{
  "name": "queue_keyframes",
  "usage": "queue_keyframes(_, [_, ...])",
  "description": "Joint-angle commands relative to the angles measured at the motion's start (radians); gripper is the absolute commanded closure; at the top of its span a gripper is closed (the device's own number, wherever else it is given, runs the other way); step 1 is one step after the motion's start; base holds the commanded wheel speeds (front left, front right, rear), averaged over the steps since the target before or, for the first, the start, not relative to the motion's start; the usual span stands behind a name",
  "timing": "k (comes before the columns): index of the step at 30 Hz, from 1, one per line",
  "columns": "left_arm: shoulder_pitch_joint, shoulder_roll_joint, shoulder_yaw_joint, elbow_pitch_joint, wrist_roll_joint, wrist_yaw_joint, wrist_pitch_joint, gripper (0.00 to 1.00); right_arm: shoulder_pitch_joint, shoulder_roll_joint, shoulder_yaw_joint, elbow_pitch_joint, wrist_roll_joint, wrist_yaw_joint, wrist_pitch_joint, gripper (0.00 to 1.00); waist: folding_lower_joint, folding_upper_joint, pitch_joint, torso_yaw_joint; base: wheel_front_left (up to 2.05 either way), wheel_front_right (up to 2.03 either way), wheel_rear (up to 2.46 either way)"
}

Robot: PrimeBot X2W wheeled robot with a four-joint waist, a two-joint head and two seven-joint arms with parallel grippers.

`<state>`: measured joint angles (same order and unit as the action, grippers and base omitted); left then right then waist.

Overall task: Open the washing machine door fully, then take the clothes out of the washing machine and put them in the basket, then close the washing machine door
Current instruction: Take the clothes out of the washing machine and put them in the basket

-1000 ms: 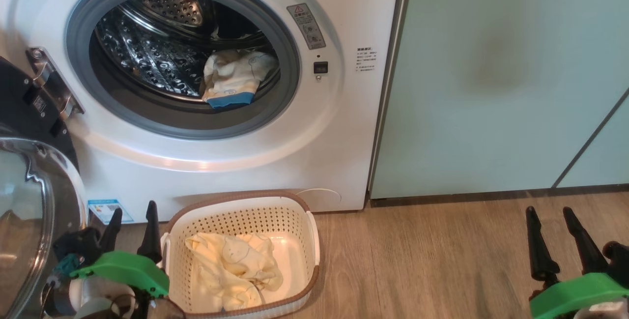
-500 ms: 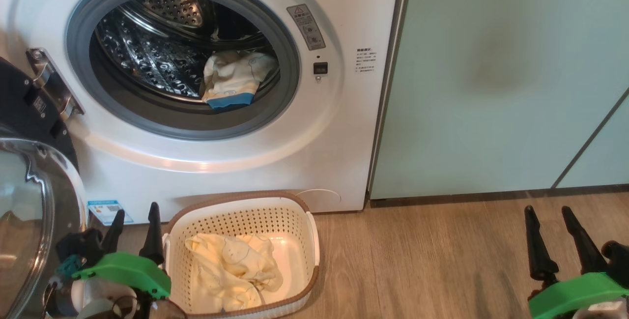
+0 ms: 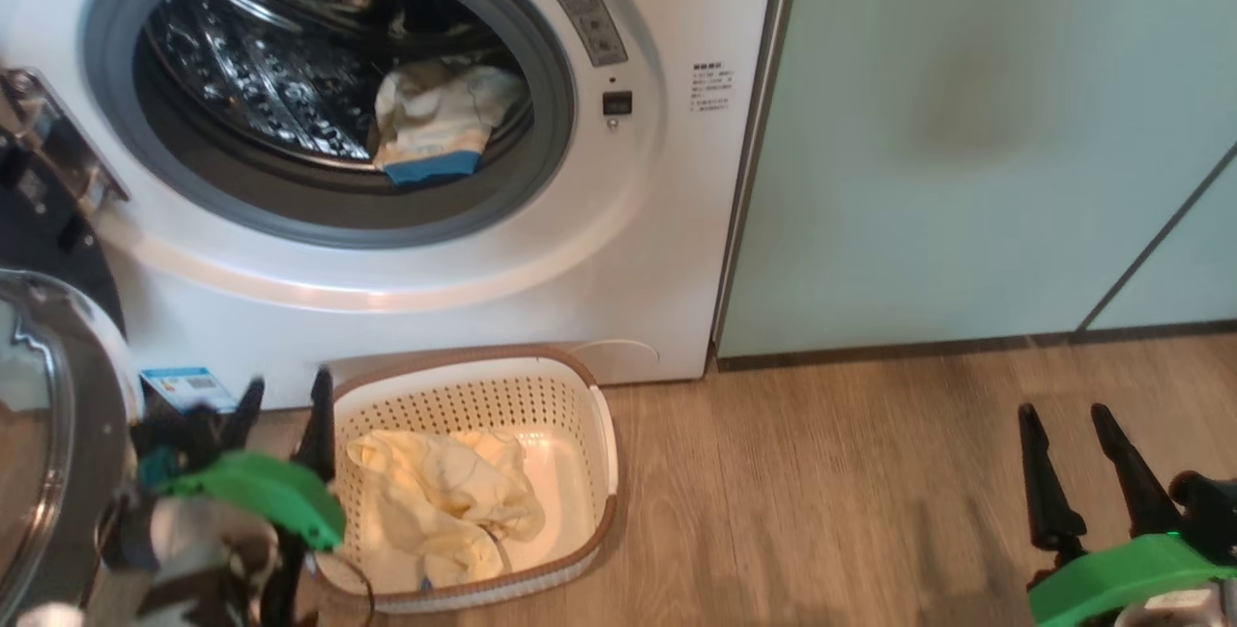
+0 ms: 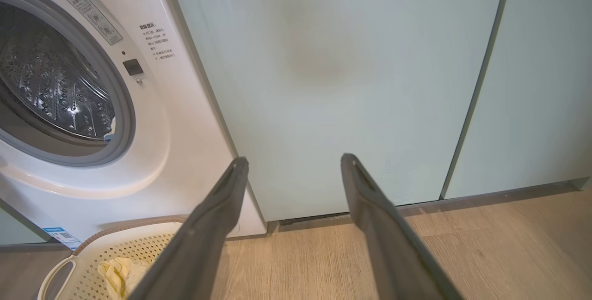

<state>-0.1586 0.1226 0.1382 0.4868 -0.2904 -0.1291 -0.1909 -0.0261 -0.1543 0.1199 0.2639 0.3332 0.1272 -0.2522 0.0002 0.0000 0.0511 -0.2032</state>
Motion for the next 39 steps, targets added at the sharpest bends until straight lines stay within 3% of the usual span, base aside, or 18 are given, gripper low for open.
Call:
queue_keyframes(1, [-0.078, 0.040, 0.024, -0.034, 0.005, 0.000, 0.004, 0.00, -0.036, -0.015, 0.019, -0.035, 0.002, 0.003, -0.010, 0.00, -0.0002, 0.0000, 0.023, -0.010, 0.00, 0.00, 0.00])
queue_keyframes(27, [-0.671, 0.229, -0.163, 0.117, 0.004, -0.001, 0.190, 0.00, -0.202, 0.042, 0.043, -0.055, 0.024, 0.003, -0.010, 0.00, -0.0002, 0.0000, 0.367, -0.124, 0.00, 0.00, 0.00])
queue_keyframes(39, [-0.951, 0.326, -0.227, 0.178, -0.116, -0.001, 0.429, 0.00, -0.294, 0.058, 0.043, -0.070, 0.030, 0.003, -0.010, 0.00, -0.0002, 0.0000, 0.517, -0.139, 0.00, 0.00, 0.00])
